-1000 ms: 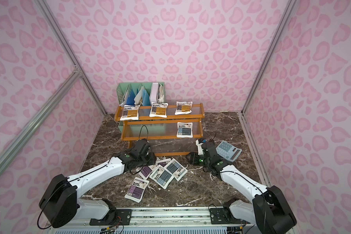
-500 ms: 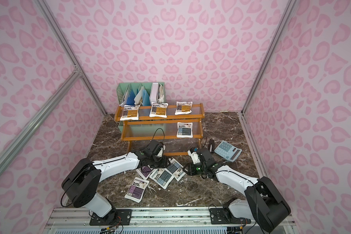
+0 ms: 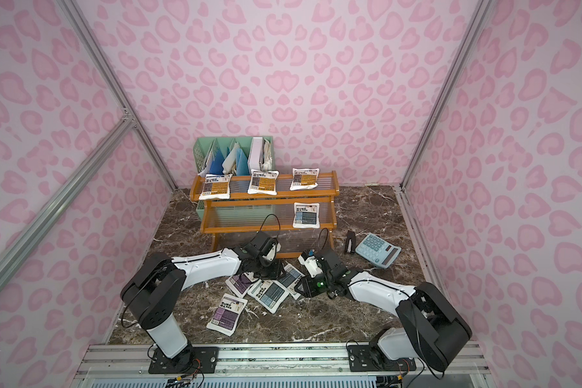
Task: Place the bagged coffee beans on the shelf by color
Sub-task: Adjust the bagged coffee beans at the center of the board.
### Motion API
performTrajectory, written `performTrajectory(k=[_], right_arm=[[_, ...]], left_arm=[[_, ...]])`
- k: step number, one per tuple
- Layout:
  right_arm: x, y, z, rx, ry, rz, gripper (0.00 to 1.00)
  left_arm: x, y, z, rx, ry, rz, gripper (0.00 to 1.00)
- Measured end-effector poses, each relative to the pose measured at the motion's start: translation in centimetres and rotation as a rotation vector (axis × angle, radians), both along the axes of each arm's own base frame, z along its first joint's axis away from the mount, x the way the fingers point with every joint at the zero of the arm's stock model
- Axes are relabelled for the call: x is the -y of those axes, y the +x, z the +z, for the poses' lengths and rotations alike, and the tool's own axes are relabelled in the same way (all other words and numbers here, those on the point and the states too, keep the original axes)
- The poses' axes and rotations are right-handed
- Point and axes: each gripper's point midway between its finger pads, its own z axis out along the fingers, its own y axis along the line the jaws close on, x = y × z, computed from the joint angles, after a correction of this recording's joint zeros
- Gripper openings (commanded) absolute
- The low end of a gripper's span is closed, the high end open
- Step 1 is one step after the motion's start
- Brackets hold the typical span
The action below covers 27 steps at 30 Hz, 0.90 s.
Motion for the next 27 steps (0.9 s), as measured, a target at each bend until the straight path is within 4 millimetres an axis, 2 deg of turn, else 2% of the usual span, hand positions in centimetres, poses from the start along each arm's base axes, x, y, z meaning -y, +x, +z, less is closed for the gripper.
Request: performTrajectory(k=[7,13,17,19,23,27], right_arm=[[-0.2,-0.7,-0.1,-0.008,0.002,0.034,0.44],[0.6,-2.1,-0.8,-0.053,-0.019,0.051,0.43],[1.2,-3.1,-1.5,-0.079,-0.03,0.059,0.43],[1.3,-3.2,-1.6,-0.084,-0.035,0.058,0.43],[1.0,-2.8,-1.6,-0.083,-0.038,0.056,0.43],[0.8,-2.5,-1.4,-0.079,-0.037,0.055,0.43]], left_arm=[[-0.8,-2.1,0.1,-0.03,0.034,-0.041,0.38],[-0.8,-4.8,0.3,-0.086,0.047,-0.115,0.38],[-0.9,-5.7,1.3,-0.095,0.044,-0.138,0.38],[-0.9,-5.3,2.4,-0.064,0.04,-0.132,0.38],[-0.7,-2.7,4.7,0.038,0.036,-0.09,0.38],[0.3,0.4,5.1,0.088,0.035,-0.065,0.37]])
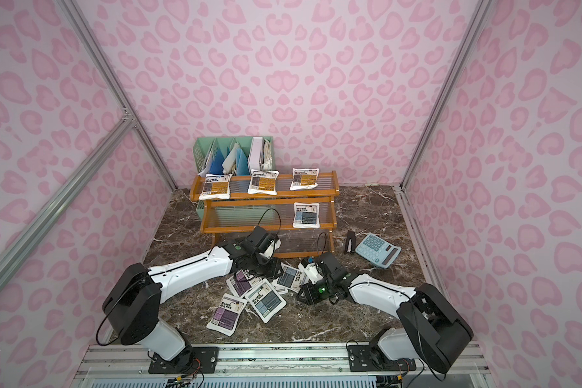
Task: Place the bagged coffee beans on the shelf by color
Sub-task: Adjust the bagged coffee beans at the center of the board.
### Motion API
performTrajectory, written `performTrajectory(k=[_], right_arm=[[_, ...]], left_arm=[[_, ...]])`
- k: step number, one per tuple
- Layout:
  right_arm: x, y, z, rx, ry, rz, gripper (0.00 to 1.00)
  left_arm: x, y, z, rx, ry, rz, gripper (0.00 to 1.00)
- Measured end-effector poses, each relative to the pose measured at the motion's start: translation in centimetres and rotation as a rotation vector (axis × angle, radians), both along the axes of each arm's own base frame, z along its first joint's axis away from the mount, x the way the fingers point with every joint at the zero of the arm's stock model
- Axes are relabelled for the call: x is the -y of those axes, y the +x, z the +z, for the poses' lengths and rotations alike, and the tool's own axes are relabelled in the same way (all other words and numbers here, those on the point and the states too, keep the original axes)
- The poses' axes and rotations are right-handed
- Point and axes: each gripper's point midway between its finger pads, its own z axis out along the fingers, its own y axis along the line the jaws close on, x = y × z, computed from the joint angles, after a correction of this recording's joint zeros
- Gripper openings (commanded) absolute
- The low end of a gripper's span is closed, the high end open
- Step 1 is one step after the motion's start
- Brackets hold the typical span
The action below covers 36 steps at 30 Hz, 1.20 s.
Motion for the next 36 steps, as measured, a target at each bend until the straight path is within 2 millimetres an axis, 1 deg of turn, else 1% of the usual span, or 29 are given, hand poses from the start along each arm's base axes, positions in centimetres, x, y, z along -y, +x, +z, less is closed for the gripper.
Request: performTrajectory(k=[3,7,11,17,21,26,28,31,34,36], right_arm=[[0.0,0.0,0.0,0.001,-0.001,-0.001,0.43],[0.0,0.1,0.1,0.009,-0.001,-0.005,0.43],[0.0,0.2,0.4,0.02,0.004,-0.007,0.42],[-0.2,-0.2,0.4,0.012,0.01,0.008,0.41],[-0.7,-1.2,0.2,-0.006,0.011,0.046,0.39],[-1.0,-2.2,-0.6,-0.035,-0.002,0.079,0.37],[-0.9,-2.2,-1.1,-0.046,-0.014,0.08,0.37],[-0.8,-2.2,-1.9,-0.062,-0.032,0.084,0.37],[-1.2,-1.2,-2.0,-0.056,-0.016,0.075,0.37],[-1.2,-0.1,-1.9,-0.048,-0.003,0.05,0.38]], left_arm=[[1.2,0.9,-1.0,-0.011,-0.009,-0.009,0.37],[1.9,1.3,-2.3,-0.025,-0.014,-0.015,0.34],[2.4,1.9,-2.7,-0.012,-0.026,-0.011,0.33],[2.8,2.8,-4.0,0.001,-0.011,-0.003,0.33],[2.8,2.7,-4.9,-0.009,0.004,-0.003,0.32],[2.4,2.8,-5.3,-0.003,0.024,0.006,0.32],[2.1,2.7,-5.4,-0.002,0.03,0.006,0.32],[1.5,1.9,-5.4,-0.006,0.039,0.005,0.32],[0.8,0.8,-5.4,-0.016,0.045,-0.003,0.32],[0.5,-0.1,-5.5,-0.027,0.047,-0.012,0.32]])
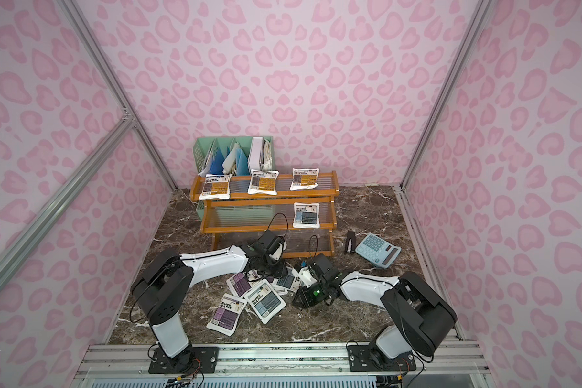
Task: Place the bagged coffee beans on the shelf by color
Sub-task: Adjust the bagged coffee beans at the center of the board.
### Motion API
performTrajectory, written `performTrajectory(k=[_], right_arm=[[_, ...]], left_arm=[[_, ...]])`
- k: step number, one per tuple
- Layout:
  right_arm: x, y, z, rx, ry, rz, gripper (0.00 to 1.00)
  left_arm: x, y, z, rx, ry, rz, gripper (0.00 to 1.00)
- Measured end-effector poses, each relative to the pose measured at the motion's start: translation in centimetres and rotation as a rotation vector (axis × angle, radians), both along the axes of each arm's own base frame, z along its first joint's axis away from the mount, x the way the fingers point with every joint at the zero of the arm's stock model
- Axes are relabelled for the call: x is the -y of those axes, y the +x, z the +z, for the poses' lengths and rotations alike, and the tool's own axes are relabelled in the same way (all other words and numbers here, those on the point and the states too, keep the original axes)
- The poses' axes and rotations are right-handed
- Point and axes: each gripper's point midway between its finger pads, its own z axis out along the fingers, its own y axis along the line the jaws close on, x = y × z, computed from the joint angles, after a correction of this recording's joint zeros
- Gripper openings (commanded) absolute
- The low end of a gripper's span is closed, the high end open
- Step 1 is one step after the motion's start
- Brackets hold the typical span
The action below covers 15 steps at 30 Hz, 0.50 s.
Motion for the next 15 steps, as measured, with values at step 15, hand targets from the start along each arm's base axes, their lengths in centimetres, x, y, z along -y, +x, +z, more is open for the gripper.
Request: performTrajectory(k=[15], right_arm=[[0.6,5.3,0.6,0.021,0.09,-0.173,0.42]], left_arm=[[0.9,-3.7,0.3,-0.105,-0.054,-0.102,0.32]])
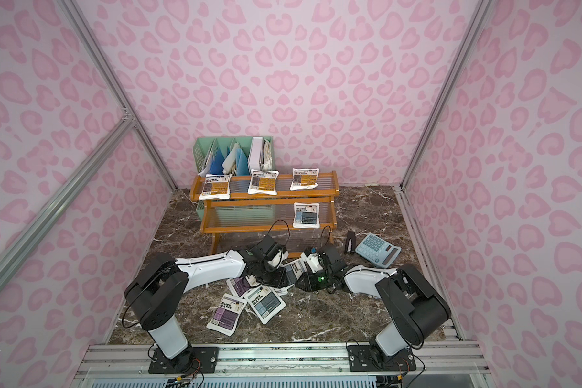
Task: Place the bagged coffee beans on the shelf by color
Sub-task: Adjust the bagged coffee beans at the center of the board.
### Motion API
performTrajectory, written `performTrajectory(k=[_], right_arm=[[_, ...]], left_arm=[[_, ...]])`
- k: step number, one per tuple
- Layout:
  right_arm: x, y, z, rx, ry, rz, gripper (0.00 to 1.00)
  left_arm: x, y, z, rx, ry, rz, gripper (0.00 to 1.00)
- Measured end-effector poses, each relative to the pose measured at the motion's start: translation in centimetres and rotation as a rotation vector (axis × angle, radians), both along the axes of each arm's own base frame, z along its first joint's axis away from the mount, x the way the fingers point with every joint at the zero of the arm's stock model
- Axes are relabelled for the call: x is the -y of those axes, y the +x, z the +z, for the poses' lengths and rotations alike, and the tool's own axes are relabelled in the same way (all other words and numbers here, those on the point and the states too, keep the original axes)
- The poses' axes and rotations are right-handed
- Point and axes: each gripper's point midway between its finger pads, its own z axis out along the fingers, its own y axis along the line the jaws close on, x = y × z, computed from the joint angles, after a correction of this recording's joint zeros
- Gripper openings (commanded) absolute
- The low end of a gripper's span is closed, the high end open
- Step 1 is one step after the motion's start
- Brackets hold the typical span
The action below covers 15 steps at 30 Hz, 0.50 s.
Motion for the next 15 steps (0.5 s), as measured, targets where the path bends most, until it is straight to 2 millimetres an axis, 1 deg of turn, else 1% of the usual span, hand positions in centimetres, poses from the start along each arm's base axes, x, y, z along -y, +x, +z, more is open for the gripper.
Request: performTrajectory(k=[2,3,5,8,10,13,15], right_arm=[[0.1,0.2,0.1,0.002,0.005,-0.01,0.42],[0.2,0.3,0.1,-0.003,0.009,-0.024,0.42],[0.5,0.3,0.3,0.001,0.012,-0.03,0.42],[0.7,0.1,0.9,0.018,0.02,-0.032,0.42],[0.8,-0.1,1.3,0.029,0.027,-0.032,0.42],[1.1,-0.6,1.4,0.027,0.022,-0.03,0.41],[1.3,-0.8,1.3,0.023,0.014,-0.029,0.42]], left_arm=[[-0.1,-0.2,0.2,-0.002,-0.001,-0.005,0.32],[-0.2,-0.2,0.4,0.004,0.0,-0.007,0.34],[-0.5,0.0,1.3,0.036,0.002,-0.004,0.35],[-1.0,1.1,2.8,0.105,0.011,0.018,0.35],[-1.2,2.0,3.2,0.137,0.022,0.035,0.37],[-1.1,3.3,3.4,0.163,0.041,0.055,0.38],[-0.9,4.3,2.9,0.174,0.064,0.068,0.38]])
